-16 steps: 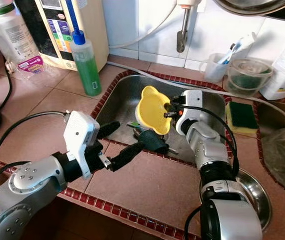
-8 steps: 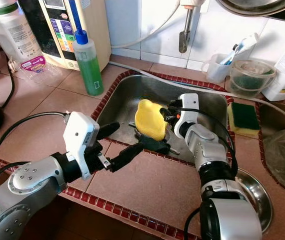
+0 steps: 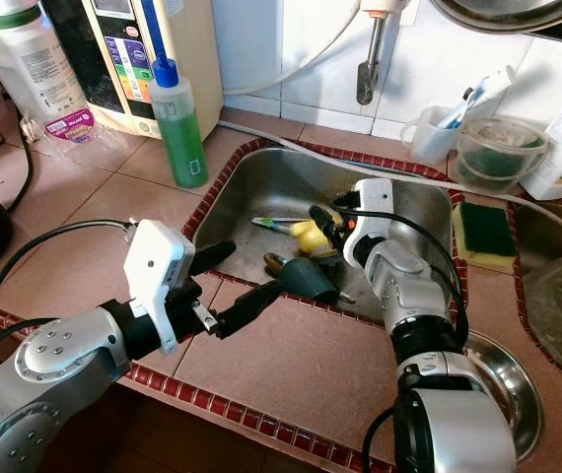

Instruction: Kitchen organization

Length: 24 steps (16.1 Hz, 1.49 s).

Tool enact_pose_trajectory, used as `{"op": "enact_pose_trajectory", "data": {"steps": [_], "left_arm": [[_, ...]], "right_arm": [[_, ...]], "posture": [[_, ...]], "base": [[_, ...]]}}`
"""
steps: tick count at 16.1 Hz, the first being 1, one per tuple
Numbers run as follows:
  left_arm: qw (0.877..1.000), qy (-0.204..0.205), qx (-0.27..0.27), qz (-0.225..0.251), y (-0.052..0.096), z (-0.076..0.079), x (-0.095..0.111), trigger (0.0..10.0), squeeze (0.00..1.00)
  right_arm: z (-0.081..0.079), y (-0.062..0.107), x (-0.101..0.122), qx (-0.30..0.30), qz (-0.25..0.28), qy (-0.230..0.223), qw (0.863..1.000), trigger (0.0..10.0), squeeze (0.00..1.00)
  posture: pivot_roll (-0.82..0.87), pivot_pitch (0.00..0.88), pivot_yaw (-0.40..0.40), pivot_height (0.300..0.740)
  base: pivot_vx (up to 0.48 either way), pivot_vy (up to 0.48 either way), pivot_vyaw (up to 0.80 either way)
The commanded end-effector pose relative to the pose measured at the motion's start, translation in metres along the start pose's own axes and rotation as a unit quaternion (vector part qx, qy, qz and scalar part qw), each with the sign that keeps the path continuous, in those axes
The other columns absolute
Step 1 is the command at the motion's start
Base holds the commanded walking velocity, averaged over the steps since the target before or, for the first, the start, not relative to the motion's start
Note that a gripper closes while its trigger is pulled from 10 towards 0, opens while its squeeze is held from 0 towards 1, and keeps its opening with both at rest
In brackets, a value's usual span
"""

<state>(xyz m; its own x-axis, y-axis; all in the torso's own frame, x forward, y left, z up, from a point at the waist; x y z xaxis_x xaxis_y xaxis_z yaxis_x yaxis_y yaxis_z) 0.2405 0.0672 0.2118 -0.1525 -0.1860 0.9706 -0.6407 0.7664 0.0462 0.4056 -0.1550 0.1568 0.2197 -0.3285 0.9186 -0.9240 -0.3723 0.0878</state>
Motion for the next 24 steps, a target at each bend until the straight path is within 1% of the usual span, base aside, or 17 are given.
{"op": "enact_pose_trajectory", "data": {"steps": [1, 4, 5, 6, 7, 8, 9, 10, 11, 12, 13, 15, 16, 18, 20, 21, 24], "left_arm": [[1.0, -0.006, 0.007, 0.007, 0.001, -0.003, 0.004, 10.0, 0.0], [0.998, -0.011, 0.061, 0.005, 0.002, -0.025, 0.0, 10.0, 0.0], [0.997, -0.015, 0.08, 0.006, 0.002, -0.034, 0.0, 10.0, 0.0], [0.996, -0.018, 0.084, 0.007, 0.002, -0.038, 0.0, 10.0, 0.0], [0.994, -0.027, 0.101, 0.01, 0.003, -0.049, 0.001, 10.0, 0.0], [0.991, -0.044, 0.125, 0.017, 0.005, -0.061, 0.003, 10.0, 0.0], [0.989, -0.05, 0.137, 0.017, 0.005, -0.066, 0.003, 10.0, 0.0], [0.983, -0.055, 0.173, 0.02, 0.006, -0.079, 0.001, 10.0, 0.0], [0.978, -0.06, 0.199, 0.026, 0.007, -0.086, 0.0, 10.0, 0.0], [0.975, -0.056, 0.215, 0.027, 0.008, -0.091, -0.003, 10.0, 0.0], [0.973, -0.045, 0.226, 0.032, 0.008, -0.093, -0.008, 10.0, 0.0], [0.969, -0.026, 0.24, 0.052, 0.008, -0.095, -0.009, 10.0, 0.0], [0.966, -0.019, 0.251, 0.057, 0.007, -0.096, -0.013, 10.0, 0.0], [0.963, -0.018, 0.262, 0.058, 0.006, -0.097, -0.02, 10.0, 0.0], [0.96, -0.005, 0.272, 0.06, 0.003, -0.098, -0.027, 10.0, 0.0], [0.959, -0.002, 0.275, 0.063, 0.002, -0.099, -0.027, 10.0, 0.0], [0.959, -0.004, 0.275, 0.07, 0.0, -0.102, -0.027, 10.0, 0.0]], "right_arm": [[-0.005, -0.001, 0.015, 0.009, 0.037, 0.01, 0.999, 10.0, 1.0], [-0.011, 0.008, 0.037, 0.01, 0.122, 0.023, 0.992, 10.0, 1.0], [-0.014, 0.012, 0.043, 0.012, 0.149, 0.027, 0.988, 10.0, 1.0], [-0.016, 0.014, 0.046, 0.012, 0.16, 0.03, 0.987, 10.0, 1.0], [-0.02, 0.019, 0.053, 0.011, 0.185, 0.028, 0.982, 10.0, 1.0], [-0.023, 0.024, 0.059, 0.009, 0.208, 0.035, 0.977, 10.0, 1.0], [-0.025, 0.026, 0.061, 0.009, 0.217, 0.04, 0.975, 10.0, 1.0], [-0.029, 0.032, 0.066, 0.007, 0.238, 0.053, 0.97, 10.0, 1.0], [-0.03, 0.037, 0.067, 0.0, 0.253, 0.058, 0.966, 10.0, 1.0], [-0.032, 0.042, 0.068, -0.006, 0.265, 0.059, 0.962, 10.0, 0.56], [-0.034, 0.047, 0.066, -0.008, 0.274, 0.06, 0.96, 10.0, 0.0], [-0.038, 0.053, 0.061, -0.014, 0.277, 0.089, 0.957, 10.0, 0.0], [-0.04, 0.059, 0.054, -0.023, 0.276, 0.121, 0.953, 10.0, 0.0], [-0.041, 0.064, 0.048, -0.033, 0.275, 0.121, 0.953, 10.0, 0.0], [-0.043, 0.07, 0.035, -0.045, 0.268, 0.126, 0.954, 10.0, 0.0], [-0.044, 0.07, 0.032, -0.05, 0.267, 0.124, 0.955, 10.0, 0.0], [-0.048, 0.069, 0.034, -0.048, 0.268, 0.134, 0.953, 10.0, 0.0]], "posture": [[-0.05, 0.136, 0.009, 0.74], [-0.05, 0.131, 0.001, 0.74], [-0.06, 0.126, -0.002, 0.74], [-0.06, 0.122, -0.003, 0.74], [-0.07, 0.113, -0.004, 0.74], [-0.07, 0.104, -0.005, 0.74], [-0.07, 0.101, -0.003, 0.74], [-0.08, 0.09, -0.004, 0.74], [-0.09, 0.084, -0.005, 0.74], [-0.09, 0.077, -0.006, 0.74], [-0.1, 0.067, -0.008, 0.74], [-0.1, 0.06, -0.009, 0.74], [-0.11, 0.042, -0.009, 0.74], [-0.12, 0.034, -0.009, 0.74], [-0.13, 0.015, -0.007, 0.74], [-0.13, 0.013, -0.007, 0.74], [-0.14, 0.007, -0.008, 0.74]], "base": [[0.0, 0.0, 0.0], [0.0, 0.0, 0.0], [0.0, 0.0, 0.0], [0.0, 0.0, 0.0], [0.0, 0.0, 0.0], [0.0, 0.0, 0.0], [0.0, 0.0, 0.0], [0.0, 0.0, 0.0], [0.0, 0.0, 0.0], [0.0, 0.0, 0.0], [0.0, 0.0, 0.0], [0.0, 0.0, 0.0], [0.0, 0.0, 0.0], [0.0, 0.0, 0.0], [0.0, 0.0, 0.0], [0.0, 0.0, 0.0], [0.0, 0.0, 0.0]]}}
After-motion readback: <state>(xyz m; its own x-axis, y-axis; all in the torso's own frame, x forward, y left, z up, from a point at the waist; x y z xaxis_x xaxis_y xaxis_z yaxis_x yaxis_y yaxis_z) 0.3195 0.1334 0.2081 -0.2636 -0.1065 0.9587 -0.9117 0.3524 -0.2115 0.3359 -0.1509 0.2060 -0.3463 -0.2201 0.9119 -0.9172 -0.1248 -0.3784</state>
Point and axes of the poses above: a point about 5 cm out from each wrist's last joint towards the gripper, its own y axis pointing back from the gripper into the wrist, its own x axis along the axis of the wrist's last joint, z = x × y, the point moved 2 cm from there along -y, pointing out of the wrist towards the gripper, and after that the axes turned 15 degrees about -y, right-handed, at the moved point
